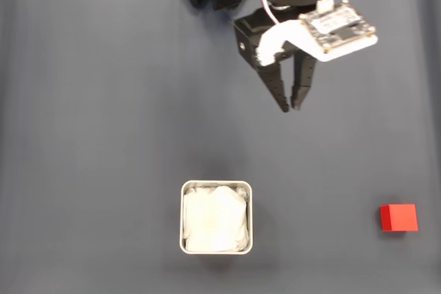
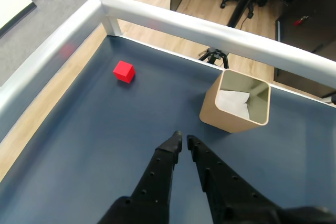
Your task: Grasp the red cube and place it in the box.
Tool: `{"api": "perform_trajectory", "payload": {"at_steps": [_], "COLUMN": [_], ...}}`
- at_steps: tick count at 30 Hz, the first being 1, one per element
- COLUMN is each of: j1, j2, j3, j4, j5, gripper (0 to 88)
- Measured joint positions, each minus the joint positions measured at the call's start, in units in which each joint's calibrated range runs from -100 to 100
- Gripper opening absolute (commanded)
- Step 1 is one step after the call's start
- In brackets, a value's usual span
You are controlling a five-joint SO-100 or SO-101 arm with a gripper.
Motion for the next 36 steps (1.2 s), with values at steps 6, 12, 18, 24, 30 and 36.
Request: {"api": "perform_trajectory", "payload": {"at_steps": [6, 12, 18, 24, 30, 36], "j1": [-2.60, -4.08, -4.53, -4.75, -5.19, -6.08], "j2": [3.13, 4.95, 7.03, 10.33, 14.07, 17.63], "j3": [-1.08, -1.90, -1.90, -1.90, -1.90, -1.90], "j4": [-1.11, -3.10, -4.93, -8.59, -11.93, -15.91], "j5": [0.00, -0.83, -0.73, -0.73, -0.10, 0.24], "gripper": [3.5, 8.9, 14.8, 17.7, 20.3, 22.9]}}
